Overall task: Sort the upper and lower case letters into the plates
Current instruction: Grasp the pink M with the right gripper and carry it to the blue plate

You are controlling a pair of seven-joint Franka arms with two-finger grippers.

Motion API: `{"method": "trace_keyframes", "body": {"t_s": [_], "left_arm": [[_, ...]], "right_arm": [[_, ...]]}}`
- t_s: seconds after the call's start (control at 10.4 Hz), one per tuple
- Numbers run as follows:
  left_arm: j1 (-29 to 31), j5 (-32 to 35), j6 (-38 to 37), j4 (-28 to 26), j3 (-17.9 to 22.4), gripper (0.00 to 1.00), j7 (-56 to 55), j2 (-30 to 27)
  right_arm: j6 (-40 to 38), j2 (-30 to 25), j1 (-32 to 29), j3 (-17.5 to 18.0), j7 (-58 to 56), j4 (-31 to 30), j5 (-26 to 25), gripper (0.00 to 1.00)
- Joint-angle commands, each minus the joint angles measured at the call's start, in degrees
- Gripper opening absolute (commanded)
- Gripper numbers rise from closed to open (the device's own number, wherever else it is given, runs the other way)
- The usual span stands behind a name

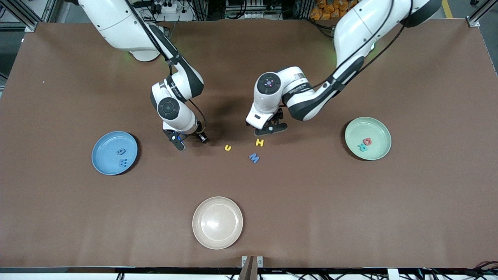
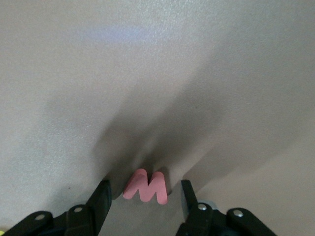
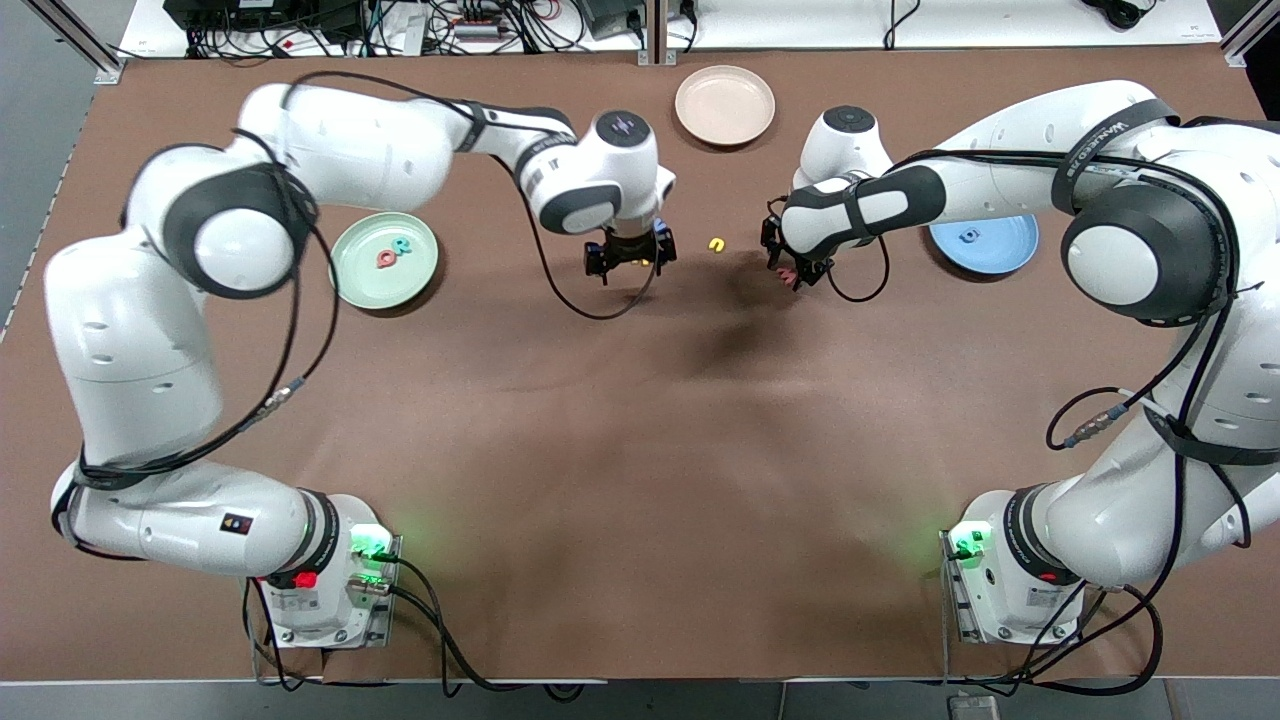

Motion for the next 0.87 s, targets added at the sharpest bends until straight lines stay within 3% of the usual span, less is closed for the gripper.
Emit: {"method": "trace_keyframes", "body": {"t_s": [0.0, 0.19, 0.58, 0.77], "left_arm": [[-4.35, 2.34, 1.54, 1.79, 4.70, 1.00, -0.94, 0.13], [-4.09, 3.65, 1.72, 3.02, 4.87, 1.00, 4.48, 0.13], [-3.38, 3.75, 5.40, 3.20, 6.89, 1.00, 15.21, 1.88], [-3.38, 3.83, 6.47, 4.60, 6.98, 1.00, 17.07, 4.34]], "right_arm": [[0.37, -0.24, 0.80, -0.50, 0.42, -0.67, 0.48, 0.34], [0.29, -0.24, 0.71, -0.50, 0.42, -0.67, 0.31, 0.21], [-1.72, -0.50, 0.19, -0.59, -0.19, 0.29, 0.30, 0.20], [-8.29, -0.32, -1.22, -0.59, -1.34, 3.88, 0.30, 0.20]]}}
